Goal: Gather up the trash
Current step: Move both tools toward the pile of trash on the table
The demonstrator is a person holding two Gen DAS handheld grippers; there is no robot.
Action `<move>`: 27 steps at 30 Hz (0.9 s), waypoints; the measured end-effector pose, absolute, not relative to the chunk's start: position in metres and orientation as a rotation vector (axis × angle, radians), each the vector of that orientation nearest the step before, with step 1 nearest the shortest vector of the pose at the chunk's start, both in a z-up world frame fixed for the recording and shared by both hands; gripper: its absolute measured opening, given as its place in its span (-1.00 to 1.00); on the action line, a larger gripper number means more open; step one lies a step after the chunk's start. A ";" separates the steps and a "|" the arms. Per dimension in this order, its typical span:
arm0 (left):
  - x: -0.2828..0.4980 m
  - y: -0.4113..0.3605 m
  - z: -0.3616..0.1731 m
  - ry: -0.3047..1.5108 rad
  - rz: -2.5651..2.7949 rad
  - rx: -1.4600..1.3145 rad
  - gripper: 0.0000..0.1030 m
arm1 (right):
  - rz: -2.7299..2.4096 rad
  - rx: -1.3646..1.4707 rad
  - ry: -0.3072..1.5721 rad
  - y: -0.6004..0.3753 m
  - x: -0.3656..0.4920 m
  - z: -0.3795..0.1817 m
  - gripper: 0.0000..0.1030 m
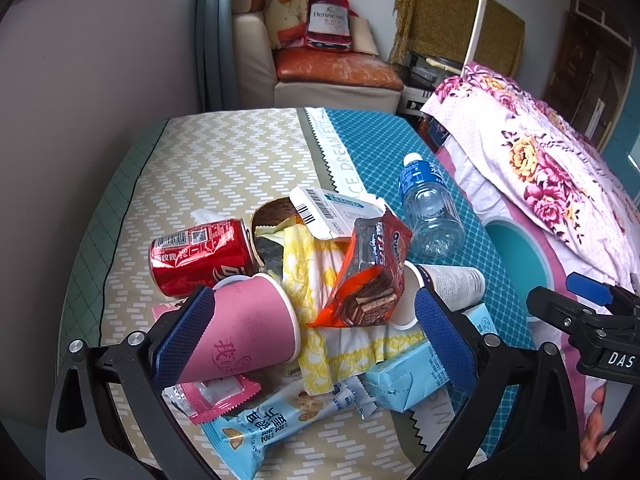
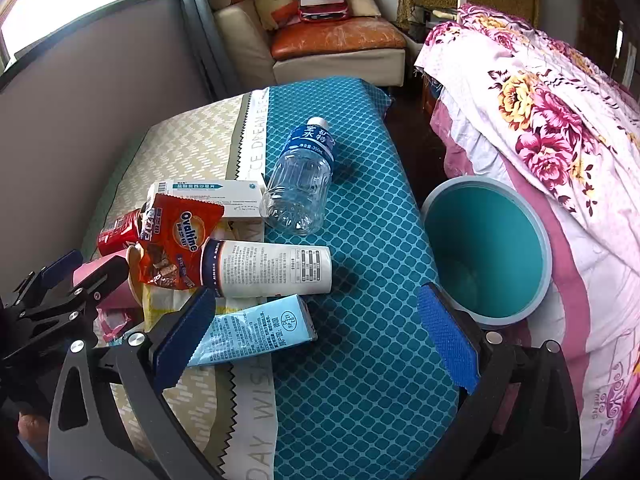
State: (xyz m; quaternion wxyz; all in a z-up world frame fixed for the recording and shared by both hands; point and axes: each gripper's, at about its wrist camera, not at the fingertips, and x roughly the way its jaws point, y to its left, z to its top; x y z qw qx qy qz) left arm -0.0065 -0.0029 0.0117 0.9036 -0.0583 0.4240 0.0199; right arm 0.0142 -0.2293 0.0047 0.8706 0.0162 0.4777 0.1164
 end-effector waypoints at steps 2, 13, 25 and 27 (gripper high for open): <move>-0.007 -0.002 0.011 0.877 0.039 -0.122 0.94 | 0.242 0.036 1.000 -0.229 0.014 0.004 0.88; -0.010 -0.008 0.008 0.875 0.035 -0.112 0.94 | 0.238 0.044 1.006 -0.229 0.014 0.001 0.88; -0.010 -0.004 0.001 0.892 0.020 -0.113 0.94 | 0.237 0.057 1.022 -0.230 0.013 -0.003 0.88; -0.010 -0.005 0.001 0.891 0.021 -0.109 0.94 | 0.236 0.056 1.022 -0.230 0.013 -0.004 0.88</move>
